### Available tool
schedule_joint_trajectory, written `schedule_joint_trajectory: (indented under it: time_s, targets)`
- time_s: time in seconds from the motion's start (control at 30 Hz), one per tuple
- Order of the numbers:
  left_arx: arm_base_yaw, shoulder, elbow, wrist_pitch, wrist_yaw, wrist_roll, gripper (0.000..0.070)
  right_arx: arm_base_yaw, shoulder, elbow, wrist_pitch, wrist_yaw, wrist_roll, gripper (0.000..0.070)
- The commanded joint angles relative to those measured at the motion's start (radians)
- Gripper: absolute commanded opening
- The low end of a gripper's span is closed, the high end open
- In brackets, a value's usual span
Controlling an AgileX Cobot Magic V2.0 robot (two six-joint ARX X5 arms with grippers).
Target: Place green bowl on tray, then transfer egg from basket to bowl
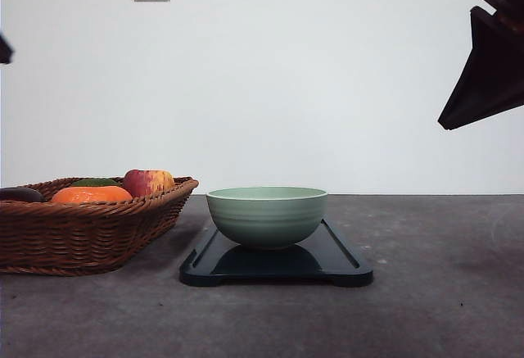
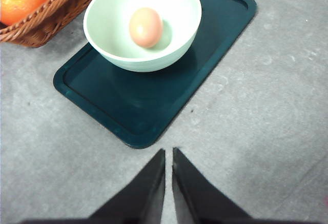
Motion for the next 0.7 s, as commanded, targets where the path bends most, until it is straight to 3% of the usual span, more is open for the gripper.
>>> schedule_joint_trajectory:
  time_s: [0.0, 0.13, 0.33, 0.67]
  targets:
    - [0.027, -0.062, -0.068, 0.056, 0.000, 0.012, 0.0013, 0.005, 0.004, 0.003, 0.011, -0.002, -0.004, 0.0015]
    - [0.079, -0.224, -0.207, 0.122, -0.004, -0.007, 0.0013, 0.005, 0.004, 0.003, 0.011, -0.002, -0.004, 0.0015]
    - [0.135, -0.410, -0.347, 0.130, -0.026, -0.012, 0.0012, 0.005, 0.004, 0.003, 0.011, -0.002, -0.004, 0.0015]
    - [0.173, -0.528, -0.443, 0.118, -0.064, -0.045, 0.0013, 0.005, 0.004, 0.003, 0.010, -0.002, -0.004, 0.0015]
